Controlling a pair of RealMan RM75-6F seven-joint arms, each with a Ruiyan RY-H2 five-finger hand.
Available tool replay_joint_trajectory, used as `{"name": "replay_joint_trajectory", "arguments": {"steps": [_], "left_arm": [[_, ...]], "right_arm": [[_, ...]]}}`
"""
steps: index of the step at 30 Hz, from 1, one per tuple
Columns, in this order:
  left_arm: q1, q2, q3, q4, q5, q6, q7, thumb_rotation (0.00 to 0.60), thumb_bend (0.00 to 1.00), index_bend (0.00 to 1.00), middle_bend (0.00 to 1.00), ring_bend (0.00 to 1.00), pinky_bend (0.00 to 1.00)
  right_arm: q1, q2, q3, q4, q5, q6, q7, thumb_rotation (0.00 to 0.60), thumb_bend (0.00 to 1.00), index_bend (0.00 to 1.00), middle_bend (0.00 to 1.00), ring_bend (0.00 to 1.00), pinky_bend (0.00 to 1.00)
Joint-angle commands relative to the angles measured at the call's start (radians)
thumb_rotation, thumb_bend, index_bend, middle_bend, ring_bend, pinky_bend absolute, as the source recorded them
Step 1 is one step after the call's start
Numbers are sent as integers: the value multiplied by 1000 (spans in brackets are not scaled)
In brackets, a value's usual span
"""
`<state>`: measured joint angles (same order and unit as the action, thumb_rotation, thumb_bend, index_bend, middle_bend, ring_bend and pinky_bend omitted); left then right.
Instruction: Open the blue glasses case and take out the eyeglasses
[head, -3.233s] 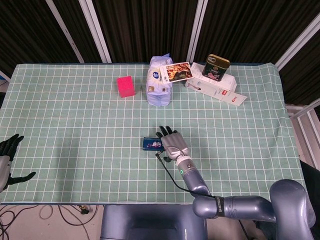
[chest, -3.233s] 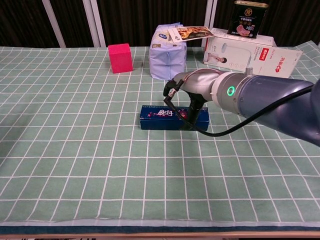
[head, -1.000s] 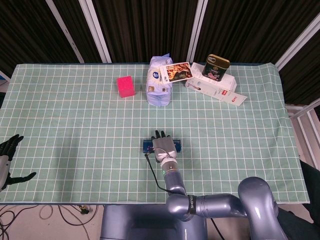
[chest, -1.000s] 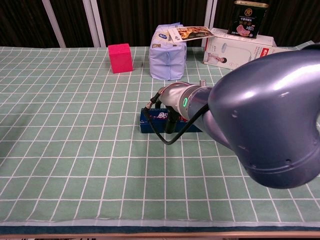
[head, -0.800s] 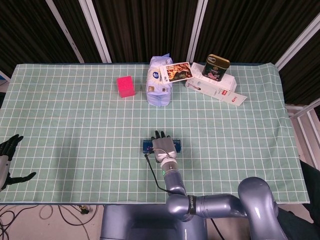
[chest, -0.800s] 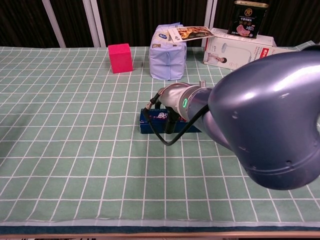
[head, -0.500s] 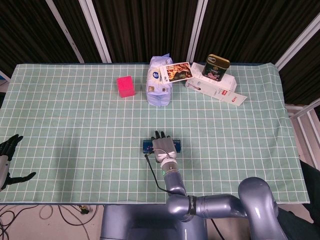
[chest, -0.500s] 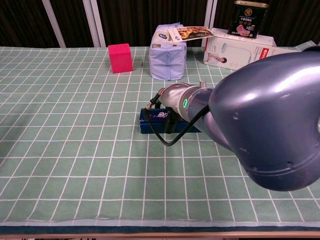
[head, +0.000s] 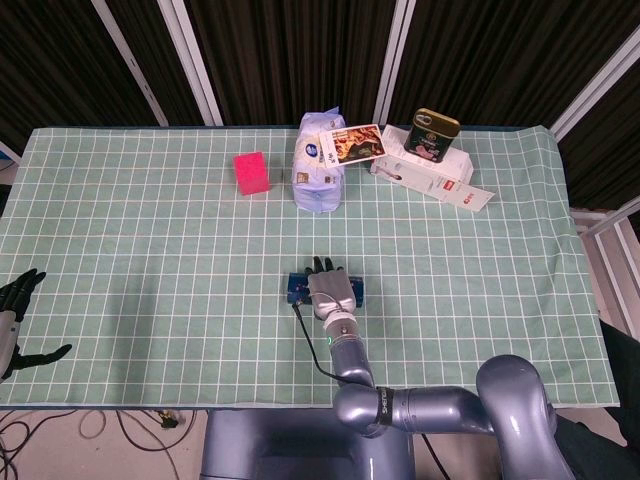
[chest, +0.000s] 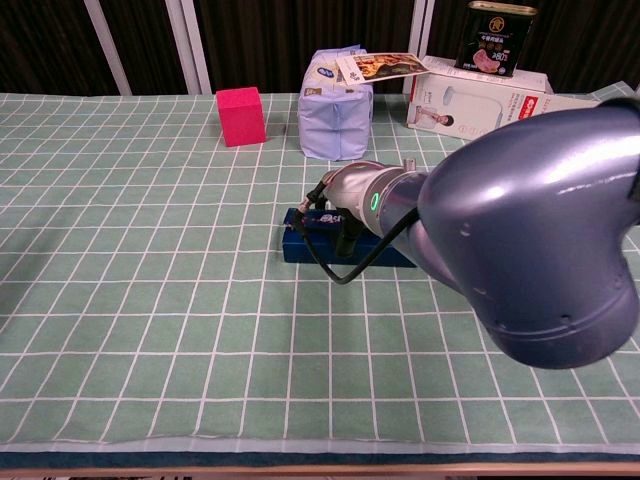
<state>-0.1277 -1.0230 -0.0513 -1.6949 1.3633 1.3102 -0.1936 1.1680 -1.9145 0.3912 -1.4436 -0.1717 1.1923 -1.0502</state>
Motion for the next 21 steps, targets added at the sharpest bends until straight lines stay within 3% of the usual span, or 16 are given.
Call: {"name": "replay_joint_trajectory", "arguments": {"steps": [1,17,21], "left_arm": [[0,0,0,0,0,0,-1,600,0,0,0,0,0],[3,1,1,-2,4,6,1,600,0,0,0,0,0],[4,0,1,0,6,10,0,600,0,0,0,0,0]], "right_arm": [[0,-2,-2,29,-6,-13,1,600,804,154,0,0,237],[9,4,17,171,-2,-48,-25,600,608,83,0,0,238],[-4,29,29,155,-29,-38,-2,600,584,75,0,0,237]]}}
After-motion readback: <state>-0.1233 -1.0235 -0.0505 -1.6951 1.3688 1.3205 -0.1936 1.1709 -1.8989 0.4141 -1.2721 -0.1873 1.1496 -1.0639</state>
